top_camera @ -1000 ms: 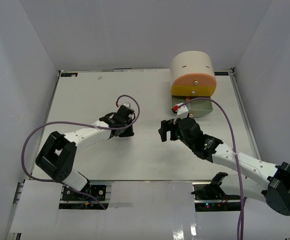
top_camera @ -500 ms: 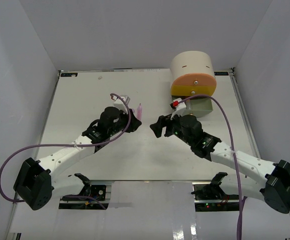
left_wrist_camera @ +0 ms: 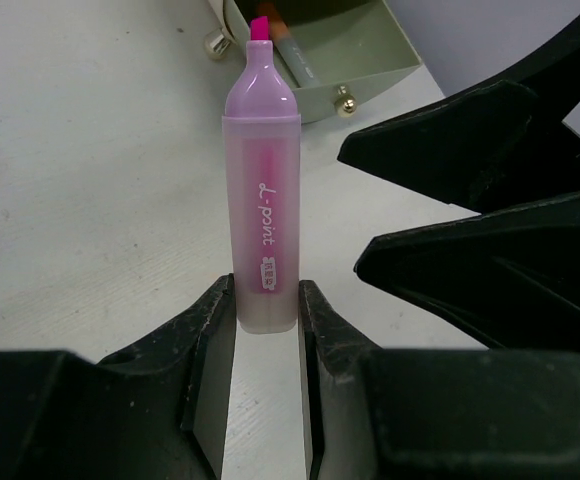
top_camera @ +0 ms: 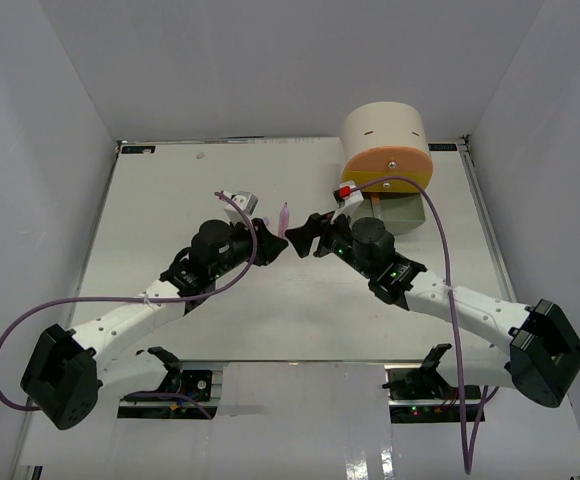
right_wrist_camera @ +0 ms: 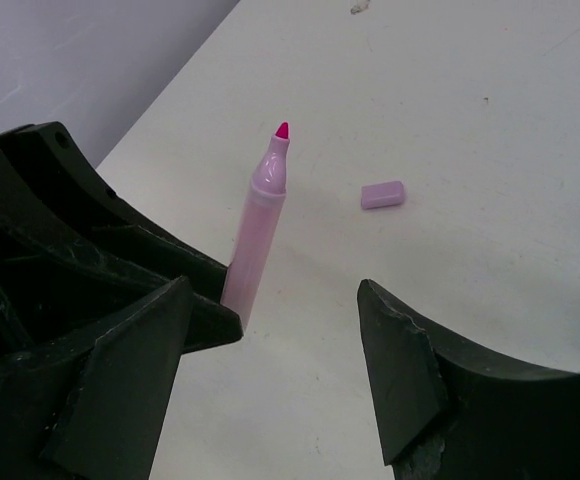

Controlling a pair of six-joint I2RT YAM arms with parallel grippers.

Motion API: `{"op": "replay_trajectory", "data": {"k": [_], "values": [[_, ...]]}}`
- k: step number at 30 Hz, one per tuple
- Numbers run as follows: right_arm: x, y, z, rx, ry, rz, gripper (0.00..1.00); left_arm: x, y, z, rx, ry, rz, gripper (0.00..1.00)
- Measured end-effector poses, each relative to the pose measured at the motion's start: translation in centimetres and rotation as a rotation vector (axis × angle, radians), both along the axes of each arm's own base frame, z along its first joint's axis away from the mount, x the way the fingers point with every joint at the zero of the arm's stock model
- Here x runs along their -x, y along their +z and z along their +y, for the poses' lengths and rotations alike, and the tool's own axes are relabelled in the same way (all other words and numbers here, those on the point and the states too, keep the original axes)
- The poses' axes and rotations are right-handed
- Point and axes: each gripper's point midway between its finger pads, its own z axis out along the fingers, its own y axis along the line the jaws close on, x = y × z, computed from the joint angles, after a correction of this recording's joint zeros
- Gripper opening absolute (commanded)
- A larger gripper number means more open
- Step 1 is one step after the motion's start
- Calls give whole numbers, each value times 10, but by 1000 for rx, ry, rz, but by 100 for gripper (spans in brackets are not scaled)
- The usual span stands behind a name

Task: Sort the stationery into containers
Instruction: Pick up the pen from the center of the board.

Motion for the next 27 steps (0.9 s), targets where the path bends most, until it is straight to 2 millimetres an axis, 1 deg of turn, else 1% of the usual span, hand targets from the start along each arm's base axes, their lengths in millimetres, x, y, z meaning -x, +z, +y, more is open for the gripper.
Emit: {"op": "replay_trajectory", "data": {"k": [4,6,11,15,19,22,23,25,26,27], "values": [[-4,2,8,-12,11,-2,68,-1,4,-2,12,-8,-21,1],[-5,1,11,-14,17,1,63,-1,8,-3,21,-12,-35,1],[-6,-1,19,-18,38,11,54,1,5,-3,26,-21,-44,1],[-6,-5,23,-19,53,22,50,1,6,-4,34,-27,-54,1],[-6,-4,26,-28,60,21,47,2,9,-4,42,-31,-71,1],[-6,-4,28,-31,66,23,40,3,11,-4,52,-35,-84,1],[-6,-4,28,-31,66,24,35,3,12,-4,54,-37,-87,1],[-5,-2,29,-41,74,22,28,4,12,-4,54,-39,-90,2],[-4,-1,30,-44,78,21,21,4,12,-4,54,-41,-93,5],[-4,-1,31,-45,82,22,18,5,12,-4,54,-42,-98,6]]}}
